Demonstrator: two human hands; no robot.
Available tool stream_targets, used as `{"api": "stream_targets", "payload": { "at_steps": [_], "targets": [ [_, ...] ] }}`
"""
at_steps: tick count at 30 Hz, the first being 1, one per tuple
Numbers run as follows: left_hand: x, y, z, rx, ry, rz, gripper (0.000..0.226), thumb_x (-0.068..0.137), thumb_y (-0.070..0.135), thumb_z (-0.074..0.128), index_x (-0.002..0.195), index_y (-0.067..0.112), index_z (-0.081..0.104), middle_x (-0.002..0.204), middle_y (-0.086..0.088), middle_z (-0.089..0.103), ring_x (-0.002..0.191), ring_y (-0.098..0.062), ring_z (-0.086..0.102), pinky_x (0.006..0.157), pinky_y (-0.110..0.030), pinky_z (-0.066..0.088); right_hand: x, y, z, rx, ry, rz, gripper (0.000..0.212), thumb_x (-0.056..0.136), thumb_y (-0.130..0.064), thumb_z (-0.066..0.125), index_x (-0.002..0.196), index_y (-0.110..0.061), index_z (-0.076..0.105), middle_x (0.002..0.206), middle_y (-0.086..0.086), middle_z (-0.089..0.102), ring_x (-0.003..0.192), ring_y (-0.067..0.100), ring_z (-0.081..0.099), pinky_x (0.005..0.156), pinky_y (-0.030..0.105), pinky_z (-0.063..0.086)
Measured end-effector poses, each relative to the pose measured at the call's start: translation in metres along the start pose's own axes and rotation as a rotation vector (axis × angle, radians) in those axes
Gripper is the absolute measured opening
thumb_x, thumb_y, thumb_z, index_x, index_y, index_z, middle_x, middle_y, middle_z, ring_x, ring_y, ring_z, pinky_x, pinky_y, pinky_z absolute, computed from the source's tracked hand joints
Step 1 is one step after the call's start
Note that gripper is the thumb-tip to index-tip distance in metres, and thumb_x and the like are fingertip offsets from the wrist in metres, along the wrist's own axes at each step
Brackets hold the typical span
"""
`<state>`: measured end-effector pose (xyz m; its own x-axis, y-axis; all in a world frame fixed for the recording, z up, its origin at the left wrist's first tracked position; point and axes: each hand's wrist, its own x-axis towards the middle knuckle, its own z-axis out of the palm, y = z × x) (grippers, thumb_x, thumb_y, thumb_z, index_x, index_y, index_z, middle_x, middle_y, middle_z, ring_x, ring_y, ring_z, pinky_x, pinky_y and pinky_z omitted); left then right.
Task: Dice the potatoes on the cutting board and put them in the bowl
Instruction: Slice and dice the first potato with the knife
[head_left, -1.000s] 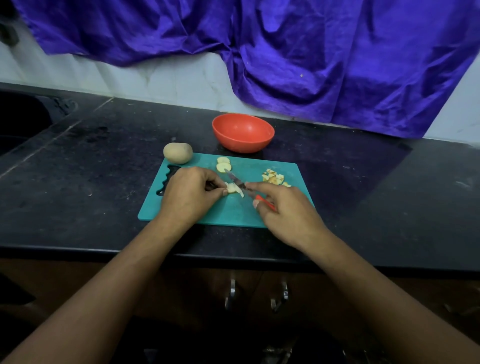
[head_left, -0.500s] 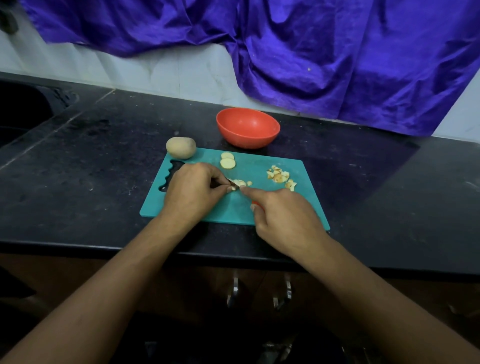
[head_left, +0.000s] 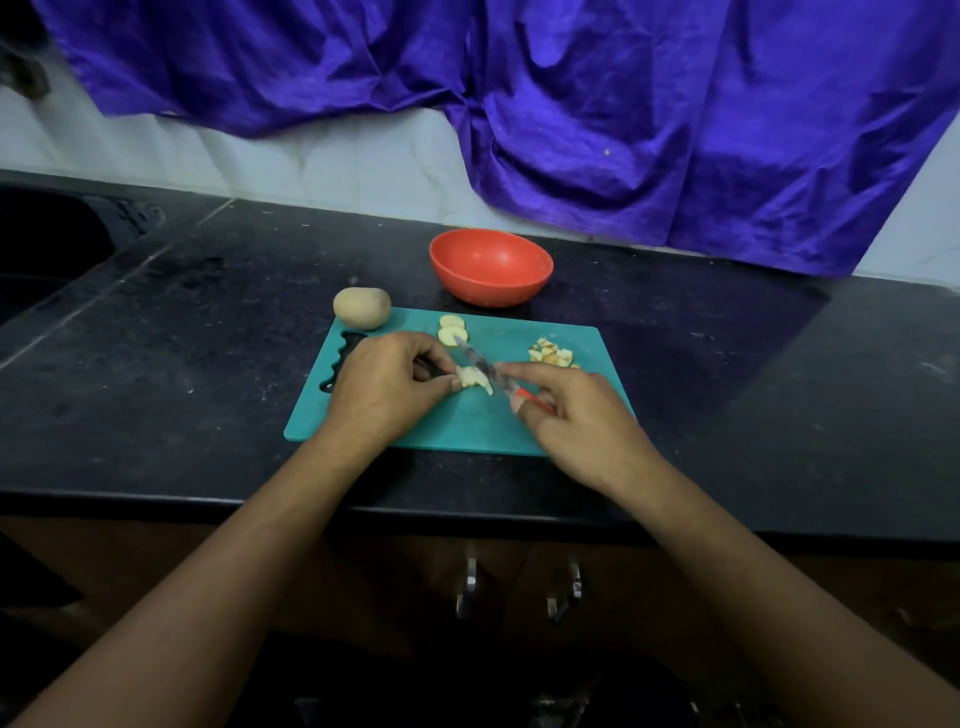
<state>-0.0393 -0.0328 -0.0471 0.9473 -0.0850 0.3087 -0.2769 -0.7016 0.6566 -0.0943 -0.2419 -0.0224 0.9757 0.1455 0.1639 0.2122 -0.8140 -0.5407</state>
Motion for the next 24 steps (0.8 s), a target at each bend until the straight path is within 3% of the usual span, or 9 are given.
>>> {"api": "stream_targets", "payload": {
  "at_steps": [2,3,7,10,12,14,17,19,24],
  "targets": [
    [0.0,0.0,-0.001,-0.006,-0.003,-0.004,0.012,0.08,0.032,0.085,0.089,0.031,0.076,0.074,0.019,0.069,0.072,0.002,0.064,0.066,-0.02,0.046,0.0,0.007,-0.003,0.053,0.022,0.034,0.039,0.102,-0.029,0.06,0.139,-0.043,0.061,0.068,-0.028,0.05,0.061,-0.006,0.048,0.056,0.011,0.031],
    [0.0,0.0,-0.001,0.003,-0.003,-0.003,0.015,0.081,0.031,0.084,0.094,0.031,0.076,0.075,0.02,0.067,0.073,0.002,0.063,0.067,-0.021,0.047,-0.002,0.008,-0.004,0.046,0.031,0.039,0.039,0.102,-0.028,0.06,0.139,-0.043,0.061,0.064,-0.027,0.045,0.057,-0.005,0.044,0.054,0.012,0.029],
    [0.0,0.001,-0.002,0.04,-0.019,0.001,0.024,0.085,0.03,0.081,0.108,0.031,0.076,0.076,0.024,0.062,0.078,0.003,0.063,0.076,-0.024,0.051,-0.006,0.01,-0.01,-0.122,0.036,0.058,0.043,0.102,-0.033,0.056,0.143,-0.046,0.055,0.104,-0.014,0.068,0.071,0.005,0.06,0.06,0.024,0.047],
    [0.001,0.0,-0.002,0.049,-0.026,0.006,0.026,0.086,0.03,0.079,0.112,0.032,0.076,0.077,0.023,0.063,0.081,0.002,0.064,0.08,-0.027,0.054,-0.01,0.008,-0.01,-0.297,0.011,0.07,0.043,0.103,-0.036,0.052,0.145,-0.046,0.051,0.092,-0.01,0.059,0.063,0.005,0.052,0.053,0.023,0.033],
    [0.001,-0.001,-0.001,0.04,-0.018,0.008,0.024,0.086,0.028,0.08,0.109,0.032,0.077,0.075,0.025,0.063,0.078,0.005,0.063,0.073,-0.019,0.048,-0.01,0.003,-0.01,-0.343,-0.012,0.062,0.044,0.104,-0.035,0.05,0.147,-0.044,0.049,0.087,-0.011,0.054,0.061,0.005,0.049,0.054,0.025,0.034],
    [0.001,-0.001,-0.001,0.034,-0.012,0.011,0.021,0.086,0.026,0.08,0.106,0.031,0.078,0.076,0.025,0.065,0.077,0.007,0.063,0.068,-0.011,0.042,-0.006,0.0,-0.01,-0.373,-0.033,0.034,0.045,0.105,-0.035,0.049,0.148,-0.045,0.048,0.096,-0.008,0.059,0.062,0.005,0.045,0.059,0.029,0.037],
    [-0.001,-0.001,-0.001,0.02,-0.011,0.013,0.016,0.085,0.026,0.082,0.099,0.031,0.078,0.075,0.024,0.067,0.074,0.008,0.063,0.065,-0.008,0.039,0.001,-0.001,-0.011,-0.415,-0.074,-0.025,0.045,0.104,-0.035,0.048,0.148,-0.047,0.046,0.118,-0.001,0.066,0.081,0.011,0.053,0.069,0.031,0.039],
    [-0.003,-0.001,-0.001,0.012,-0.008,0.018,0.013,0.084,0.026,0.083,0.094,0.032,0.078,0.073,0.024,0.067,0.073,0.007,0.064,0.064,-0.009,0.04,0.006,0.002,-0.01,-0.414,-0.088,-0.058,0.046,0.104,-0.035,0.047,0.148,-0.048,0.046,0.118,-0.001,0.068,0.097,0.018,0.06,0.071,0.033,0.043],
    [-0.009,-0.004,0.0,-0.02,-0.008,0.036,0.014,0.082,0.026,0.084,0.093,0.03,0.078,0.078,0.02,0.071,0.076,0.008,0.065,0.065,-0.006,0.045,0.019,0.007,-0.01,-0.426,-0.119,-0.144,0.048,0.103,-0.036,0.049,0.149,-0.05,0.045,0.115,0.001,0.071,0.097,0.021,0.063,0.076,0.036,0.046]
  ]
}}
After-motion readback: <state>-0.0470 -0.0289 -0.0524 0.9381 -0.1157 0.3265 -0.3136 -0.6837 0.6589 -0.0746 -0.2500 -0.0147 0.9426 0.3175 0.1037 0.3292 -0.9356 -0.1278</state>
